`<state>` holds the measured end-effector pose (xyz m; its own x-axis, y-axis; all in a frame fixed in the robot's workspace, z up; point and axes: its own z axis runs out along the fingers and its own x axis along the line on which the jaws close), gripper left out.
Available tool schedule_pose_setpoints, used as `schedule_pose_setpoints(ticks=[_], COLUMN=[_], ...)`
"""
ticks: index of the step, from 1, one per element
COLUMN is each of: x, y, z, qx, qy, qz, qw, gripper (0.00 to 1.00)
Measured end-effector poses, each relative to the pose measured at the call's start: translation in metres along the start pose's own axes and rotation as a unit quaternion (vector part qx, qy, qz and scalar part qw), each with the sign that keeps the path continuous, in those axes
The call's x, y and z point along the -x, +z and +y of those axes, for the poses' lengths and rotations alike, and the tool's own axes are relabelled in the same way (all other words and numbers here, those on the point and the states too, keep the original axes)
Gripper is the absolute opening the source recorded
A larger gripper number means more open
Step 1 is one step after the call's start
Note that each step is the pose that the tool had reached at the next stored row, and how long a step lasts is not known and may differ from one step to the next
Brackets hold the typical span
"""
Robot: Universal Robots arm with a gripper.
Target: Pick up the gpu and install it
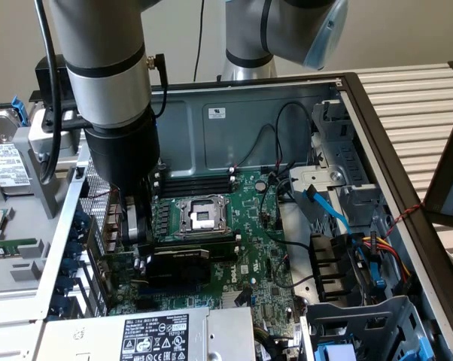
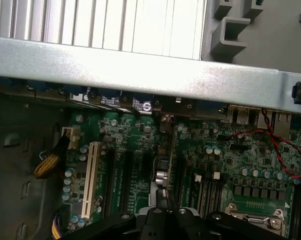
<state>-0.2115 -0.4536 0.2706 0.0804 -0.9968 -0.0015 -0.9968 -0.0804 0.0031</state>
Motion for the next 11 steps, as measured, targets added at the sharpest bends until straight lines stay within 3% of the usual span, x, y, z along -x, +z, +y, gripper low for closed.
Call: schedule_pose_setpoints(ticks=[11], x=[-0.0001], y=[0.0018], z=[0.0001], qx=[0.0000], qy=[0.000], qz=[-0.0008], qw=[1.0000], gripper=[0.11])
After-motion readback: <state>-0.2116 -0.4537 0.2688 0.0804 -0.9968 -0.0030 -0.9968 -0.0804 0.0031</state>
